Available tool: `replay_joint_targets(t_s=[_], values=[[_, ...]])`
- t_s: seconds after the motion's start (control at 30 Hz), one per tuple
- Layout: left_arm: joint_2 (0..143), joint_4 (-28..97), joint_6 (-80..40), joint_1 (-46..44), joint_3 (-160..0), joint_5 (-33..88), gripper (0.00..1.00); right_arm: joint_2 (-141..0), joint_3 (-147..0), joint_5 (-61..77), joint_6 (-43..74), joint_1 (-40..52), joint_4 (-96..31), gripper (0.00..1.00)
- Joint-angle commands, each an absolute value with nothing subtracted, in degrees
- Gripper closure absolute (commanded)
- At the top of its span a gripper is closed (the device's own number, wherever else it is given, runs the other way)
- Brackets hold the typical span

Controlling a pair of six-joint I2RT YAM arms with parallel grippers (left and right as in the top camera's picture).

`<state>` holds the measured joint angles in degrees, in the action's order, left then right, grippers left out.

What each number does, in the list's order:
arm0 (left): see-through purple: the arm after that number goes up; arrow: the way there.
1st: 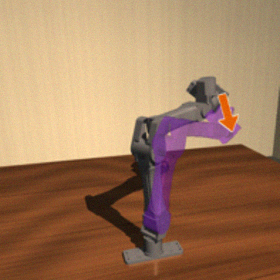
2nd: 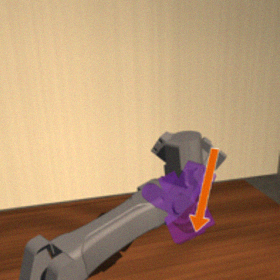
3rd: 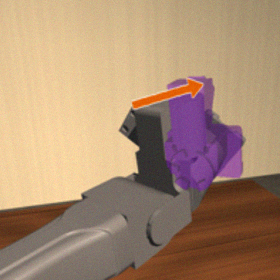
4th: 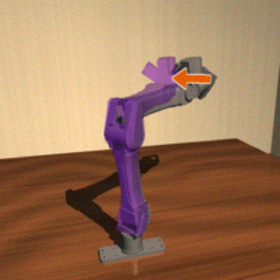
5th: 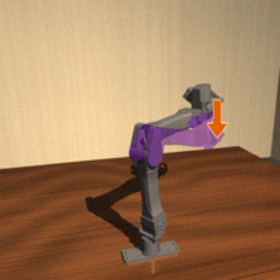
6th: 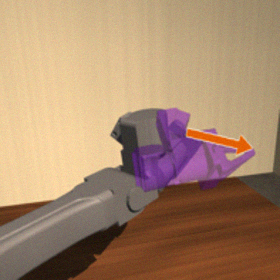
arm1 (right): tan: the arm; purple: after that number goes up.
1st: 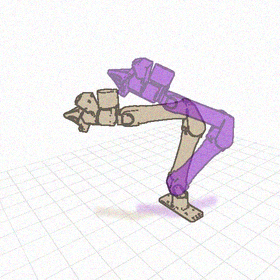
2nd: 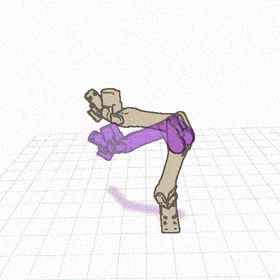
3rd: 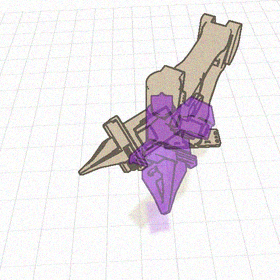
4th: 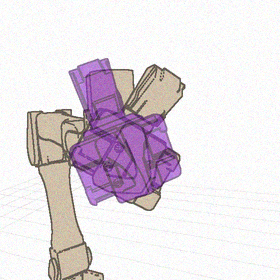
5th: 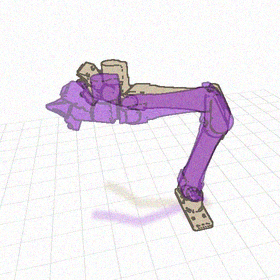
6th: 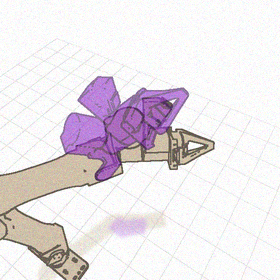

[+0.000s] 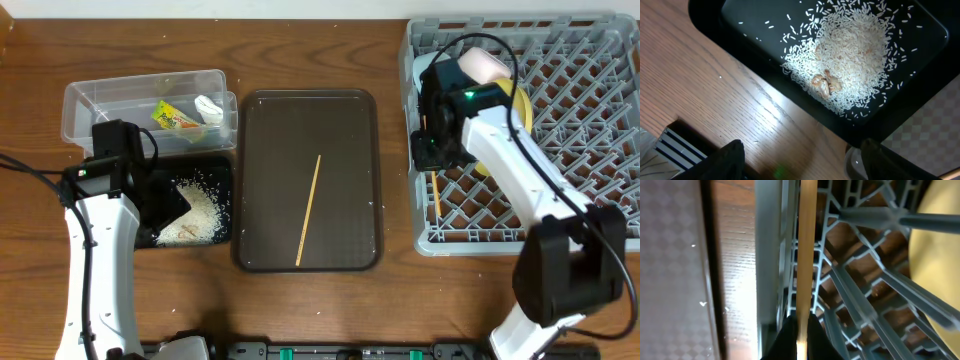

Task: Sort waste into correct bins and load items into the dishwasher rack
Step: 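Carry the chopstick to the rack and insert it upright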

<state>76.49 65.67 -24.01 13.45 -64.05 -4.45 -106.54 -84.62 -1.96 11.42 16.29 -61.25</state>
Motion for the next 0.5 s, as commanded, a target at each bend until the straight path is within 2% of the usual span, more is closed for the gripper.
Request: replay_joint_targets(t_s=[0.0,0.1,0.17,0.47], values=[[76.1,65.9,-24.3,13.8,-64.0,-4.5,0.23,-107.7,-84.6,-2.3,10.6,15.9,-60.4,0.94],[76.1,65.9,-24.3,13.8,-64.0,-4.5,0.23,-107.4,-84.6,-2.3,10.6,15.9,-60.5,0.79],[76.1,65.9,-24.3,13.8,-64.0,-4.5,0.23,-106.9,-84.6,-2.4,10.6,15.9,-60.5,0.74],[76.1,65.9,-24.3,13.8,-64.0,-4.5,0.23,-99.9,-85.4,-1.8,10.6,16.4,-58.7,0.71]])
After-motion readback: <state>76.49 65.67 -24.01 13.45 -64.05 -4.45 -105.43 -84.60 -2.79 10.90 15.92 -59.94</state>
